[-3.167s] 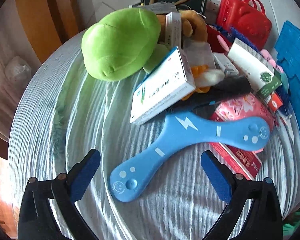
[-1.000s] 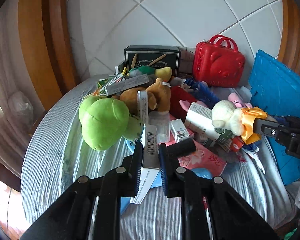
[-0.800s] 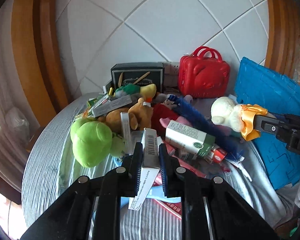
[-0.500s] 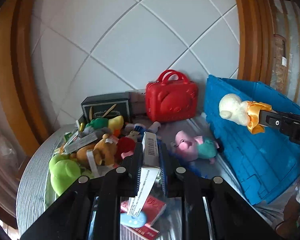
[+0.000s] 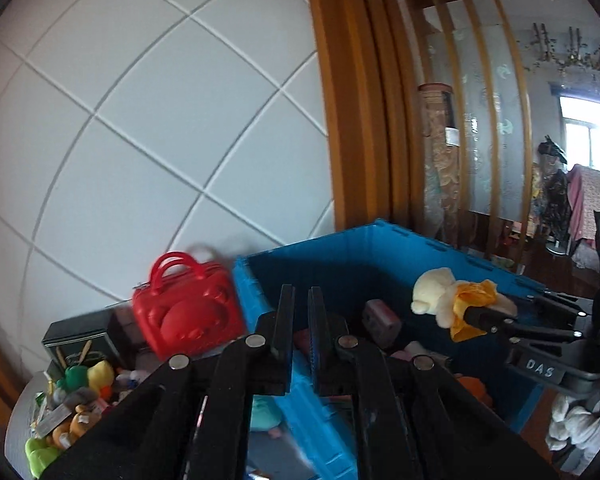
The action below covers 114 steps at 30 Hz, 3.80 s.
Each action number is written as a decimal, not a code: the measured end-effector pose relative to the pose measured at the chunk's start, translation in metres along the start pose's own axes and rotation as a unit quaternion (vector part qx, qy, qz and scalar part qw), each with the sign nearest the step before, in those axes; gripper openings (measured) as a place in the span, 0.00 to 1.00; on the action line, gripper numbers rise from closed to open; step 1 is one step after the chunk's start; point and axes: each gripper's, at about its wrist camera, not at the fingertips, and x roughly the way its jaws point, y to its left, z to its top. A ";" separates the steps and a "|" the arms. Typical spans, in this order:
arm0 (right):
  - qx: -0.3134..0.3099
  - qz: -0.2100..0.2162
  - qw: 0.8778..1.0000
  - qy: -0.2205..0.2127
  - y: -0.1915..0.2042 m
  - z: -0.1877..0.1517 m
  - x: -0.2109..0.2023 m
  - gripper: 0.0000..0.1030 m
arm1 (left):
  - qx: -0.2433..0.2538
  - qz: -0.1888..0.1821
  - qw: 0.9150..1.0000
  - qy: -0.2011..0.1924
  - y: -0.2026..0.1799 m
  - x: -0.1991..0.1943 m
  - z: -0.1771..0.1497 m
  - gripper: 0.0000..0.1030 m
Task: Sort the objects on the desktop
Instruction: 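Carry both items over the blue bin and open both grippers to drop them, then move both grippers back from the bin to the pile, then grasp the blue boomerang toy with left gripper while right gripper grasps Paracetamol Tablets box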
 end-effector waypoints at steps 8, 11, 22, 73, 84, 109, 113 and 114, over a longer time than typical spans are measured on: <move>-0.016 -0.100 0.995 0.021 -0.068 -0.010 0.008 0.40 | 0.025 -0.045 0.998 0.044 -0.086 0.048 0.002 0.07; -0.018 -0.107 0.994 0.027 -0.083 -0.015 0.012 0.45 | 0.030 -0.044 0.997 0.057 -0.100 0.055 -0.004 0.10; -0.037 -0.071 0.997 -0.004 -0.073 -0.016 -0.008 1.00 | -0.012 0.013 1.000 0.024 -0.071 0.014 -0.027 0.71; 0.007 -0.059 0.943 0.329 0.191 -0.275 0.190 1.00 | -0.210 0.172 0.885 0.377 0.354 -0.036 -0.482 1.00; 0.132 -0.125 0.946 0.269 0.169 -0.282 0.203 1.00 | -0.203 0.161 0.900 0.351 0.348 -0.043 -0.490 1.00; 0.027 -0.019 0.949 0.313 0.210 -0.297 0.178 0.65 | -0.205 0.188 0.907 0.316 0.315 -0.084 -0.477 0.46; 0.035 0.019 0.944 0.327 0.203 -0.295 0.167 0.73 | -0.212 0.198 0.910 0.295 0.318 -0.095 -0.465 0.46; 0.040 0.009 0.945 0.325 0.201 -0.294 0.167 0.83 | -0.210 0.196 0.911 0.296 0.318 -0.093 -0.464 0.46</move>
